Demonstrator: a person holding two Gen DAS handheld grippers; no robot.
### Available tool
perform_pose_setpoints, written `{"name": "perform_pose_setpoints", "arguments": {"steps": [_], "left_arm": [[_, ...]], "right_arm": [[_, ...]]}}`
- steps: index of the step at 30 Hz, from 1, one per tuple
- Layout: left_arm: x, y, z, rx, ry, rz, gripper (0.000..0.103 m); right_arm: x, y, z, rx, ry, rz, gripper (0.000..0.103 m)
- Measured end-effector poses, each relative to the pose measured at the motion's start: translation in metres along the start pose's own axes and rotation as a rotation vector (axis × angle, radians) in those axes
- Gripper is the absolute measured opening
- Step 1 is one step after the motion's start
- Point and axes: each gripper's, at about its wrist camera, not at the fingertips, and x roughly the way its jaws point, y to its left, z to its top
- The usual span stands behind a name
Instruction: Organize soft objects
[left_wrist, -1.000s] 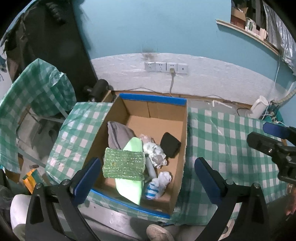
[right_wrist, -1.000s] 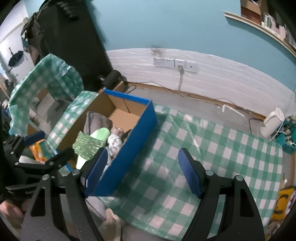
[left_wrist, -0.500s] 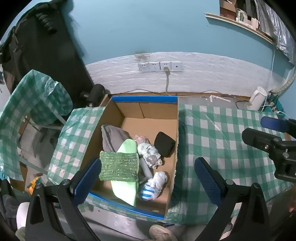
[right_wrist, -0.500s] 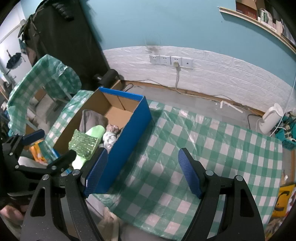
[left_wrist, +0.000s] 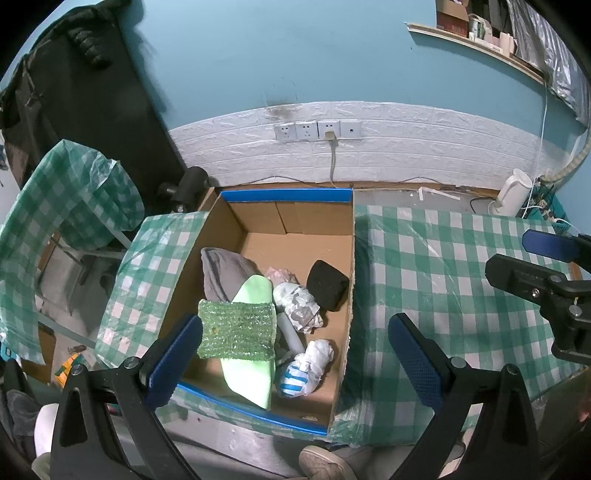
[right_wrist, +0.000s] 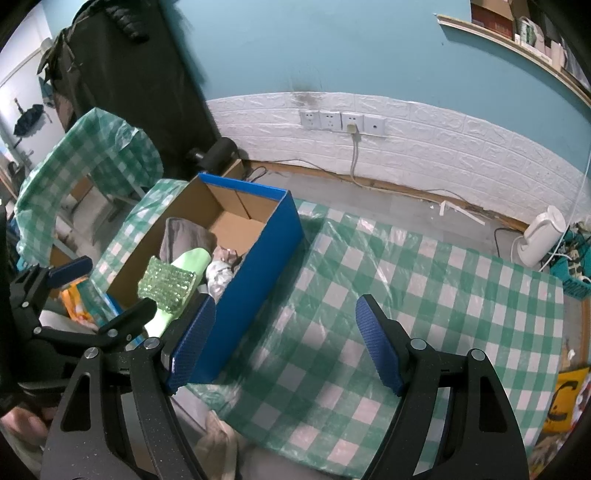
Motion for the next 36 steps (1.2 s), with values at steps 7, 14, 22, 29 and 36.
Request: {"name": "perform_pose_setpoints", "arguments": {"steps": [7, 14, 22, 29, 36], "left_arm": [[-0.0005, 0.0005, 0.0000, -0.001, 0.001, -0.001, 0.101], [0.0000, 0.0004, 0.0003, 0.001, 0.002, 0.000, 0.101], [-0.0002, 0.0006, 0.0003, 0.002, 0.000, 0.000, 0.101], [-0.0007, 0.0003, 0.0004, 0.001, 0.002, -0.005, 0.101], [-0.0021, -0.0003, 0.0010, 0.005, -0.005, -0.001, 0.101]], "right_arm": [[0.0007, 0.0007, -0.0003, 0.001, 0.000, -0.001, 0.078], [-0.0004, 0.0017, -0.0006, 0.001, 0.000, -0.001, 0.078], [-0.0003, 0.0018, -0.0005, 0.000, 0.000, -0.001, 0.078], [-0.0006, 0.0014, -0.0006, 0.001, 0.000, -0.001, 0.078], [-0.0011, 0.0009, -0.0007, 0.002, 0.000, 0.001, 0.078]]}}
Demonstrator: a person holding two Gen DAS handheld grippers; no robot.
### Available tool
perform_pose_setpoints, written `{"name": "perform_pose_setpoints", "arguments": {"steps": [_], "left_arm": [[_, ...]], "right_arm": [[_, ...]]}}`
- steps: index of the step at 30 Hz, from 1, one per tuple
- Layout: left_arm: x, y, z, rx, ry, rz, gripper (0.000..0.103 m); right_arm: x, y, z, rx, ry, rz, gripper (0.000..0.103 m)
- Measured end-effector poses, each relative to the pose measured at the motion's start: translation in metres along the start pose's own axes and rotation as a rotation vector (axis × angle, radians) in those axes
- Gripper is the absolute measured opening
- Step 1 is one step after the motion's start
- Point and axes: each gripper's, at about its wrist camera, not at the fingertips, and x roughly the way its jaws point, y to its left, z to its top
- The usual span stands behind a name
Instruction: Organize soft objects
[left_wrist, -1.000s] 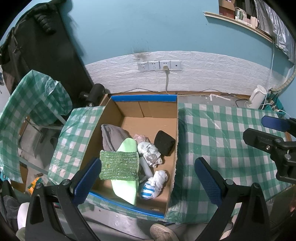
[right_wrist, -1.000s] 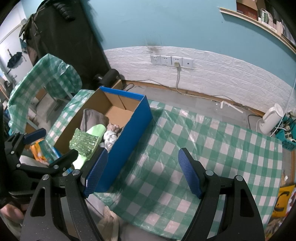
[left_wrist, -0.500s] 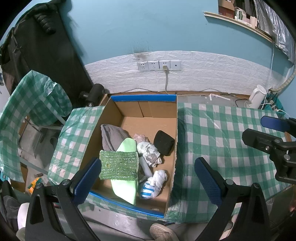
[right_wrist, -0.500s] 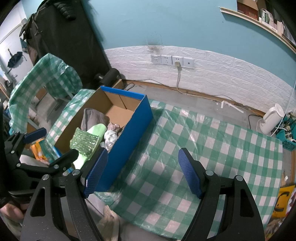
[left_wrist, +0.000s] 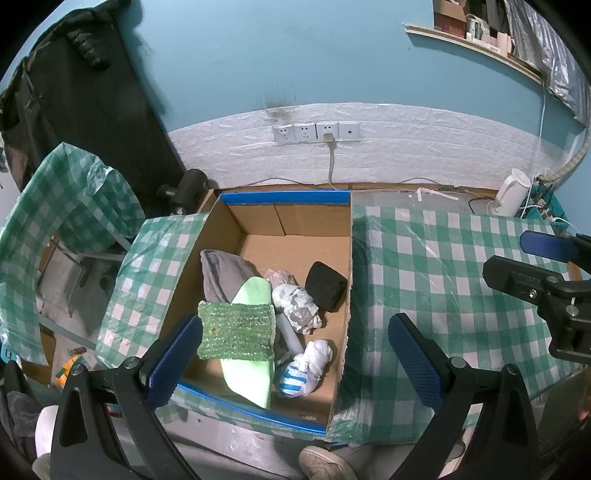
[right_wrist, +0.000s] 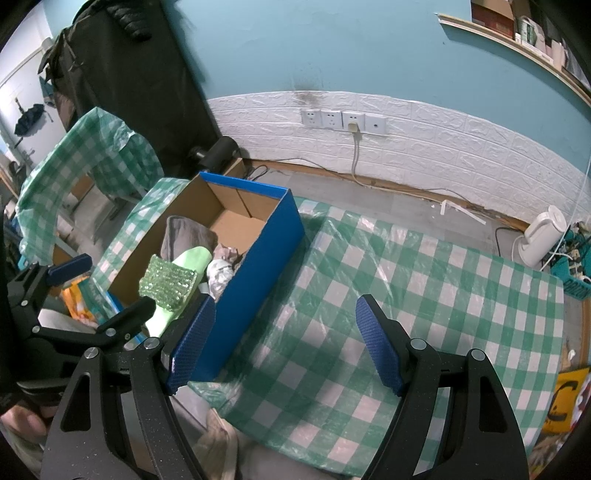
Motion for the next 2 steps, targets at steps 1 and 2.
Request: {"name": "perform_pose_setpoints", "arguments": {"steps": [1, 2], "left_arm": [[-0.0003, 0.0003, 0.0002, 0.000, 0.000, -0.002, 0.101], [0.0001, -0.0001, 0.0000, -0.001, 0.002, -0.001, 0.101]], "right_arm": [[0.0006, -0.0001, 0.0000, -0.001, 0.001, 0.000, 0.078], [0.0005, -0.0002, 0.0000, -0.002, 0.000, -0.001, 0.078]]}}
